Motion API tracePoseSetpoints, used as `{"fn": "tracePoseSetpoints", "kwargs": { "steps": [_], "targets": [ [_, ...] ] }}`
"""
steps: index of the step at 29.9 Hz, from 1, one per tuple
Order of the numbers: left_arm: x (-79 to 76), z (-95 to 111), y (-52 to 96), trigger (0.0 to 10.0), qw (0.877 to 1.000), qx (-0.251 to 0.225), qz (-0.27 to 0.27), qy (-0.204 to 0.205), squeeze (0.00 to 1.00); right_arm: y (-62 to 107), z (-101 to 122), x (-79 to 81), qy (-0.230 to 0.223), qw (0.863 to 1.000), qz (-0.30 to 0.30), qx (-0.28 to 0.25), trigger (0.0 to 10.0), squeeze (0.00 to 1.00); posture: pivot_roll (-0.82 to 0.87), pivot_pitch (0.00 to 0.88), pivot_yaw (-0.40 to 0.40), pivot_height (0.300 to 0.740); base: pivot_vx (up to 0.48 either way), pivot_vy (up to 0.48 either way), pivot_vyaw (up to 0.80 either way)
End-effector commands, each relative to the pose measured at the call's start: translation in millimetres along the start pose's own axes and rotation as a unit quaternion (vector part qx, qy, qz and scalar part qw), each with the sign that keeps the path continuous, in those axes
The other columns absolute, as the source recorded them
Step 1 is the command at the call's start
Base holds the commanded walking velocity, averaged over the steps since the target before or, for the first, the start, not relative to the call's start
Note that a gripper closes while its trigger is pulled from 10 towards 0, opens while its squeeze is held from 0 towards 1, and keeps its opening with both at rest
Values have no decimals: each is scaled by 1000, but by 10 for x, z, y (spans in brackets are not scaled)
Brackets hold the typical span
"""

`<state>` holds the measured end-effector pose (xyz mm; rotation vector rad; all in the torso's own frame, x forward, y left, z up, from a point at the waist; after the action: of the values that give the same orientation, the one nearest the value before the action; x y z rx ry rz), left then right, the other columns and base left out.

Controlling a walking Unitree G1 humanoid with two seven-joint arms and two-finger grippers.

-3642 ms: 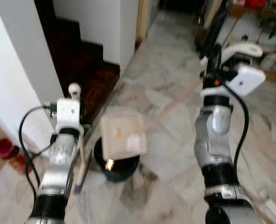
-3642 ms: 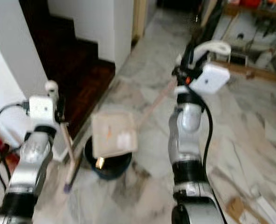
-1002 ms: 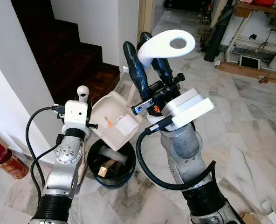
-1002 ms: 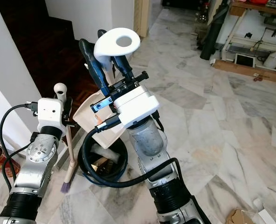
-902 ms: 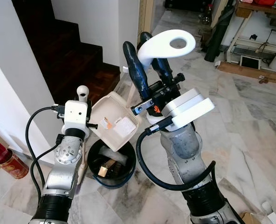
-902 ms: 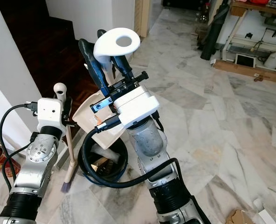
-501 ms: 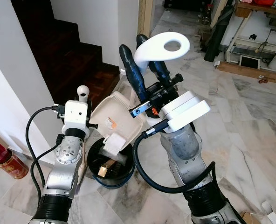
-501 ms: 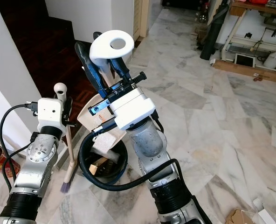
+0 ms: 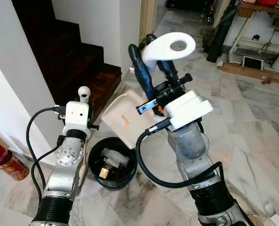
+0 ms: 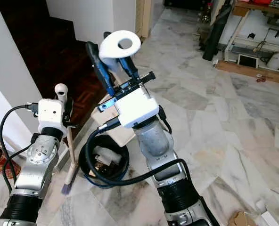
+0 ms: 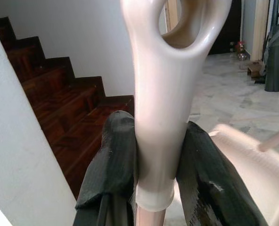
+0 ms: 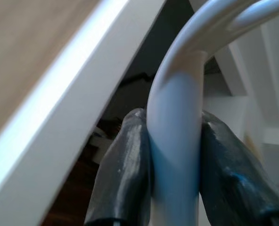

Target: Sweep floor

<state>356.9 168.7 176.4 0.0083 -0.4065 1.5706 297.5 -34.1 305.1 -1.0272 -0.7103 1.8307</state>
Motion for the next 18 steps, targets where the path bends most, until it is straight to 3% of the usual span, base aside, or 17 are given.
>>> {"fn": "tracePoseSetpoints", "kwargs": {
  "steps": [1,2,7,11,14,18],
  "targets": [
    [-71,146,-8,10000,999,-33,-16,7,0,-7,-89,-261,24,998,-48,25,10000,0,116,57,-59,740,0,0,0],
    [-72,131,1,10000,999,-31,-18,7,0,67,-227,-502,19,993,-102,64,10000,0,114,56,-58,740,0,0,0],
    [-68,124,2,10000,999,-30,-17,7,0,227,-403,-787,20,978,-169,117,10000,0,113,57,-58,740,0,0,0],
    [-62,112,5,10000,999,-28,-16,8,0,502,-591,-1083,13,951,-253,177,10000,0,111,56,-56,740,0,0,0],
    [-53,86,13,10000,1000,-24,-15,9,0,715,-717,-1226,-2,931,-298,212,10000,0,109,54,-55,740,0,0,0],
    [-42,66,18,10000,1000,-21,-11,12,0,878,-807,-1287,-11,918,-320,236,10000,0,108,51,-54,740,0,0,0]
  ]
}}
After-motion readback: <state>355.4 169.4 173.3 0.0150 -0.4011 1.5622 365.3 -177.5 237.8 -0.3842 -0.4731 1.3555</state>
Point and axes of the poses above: a point about 5 cm out from each wrist's last joint towards the gripper, its own y axis pointing back from the gripper into the wrist, its own z axis along the axis of the wrist's last joint, x = y × z, the point moved 4 cm from there along -y, pointing out of the wrist towards the gripper, and after that the axes turned 2 degrees about -y, right-handed, at the moved point
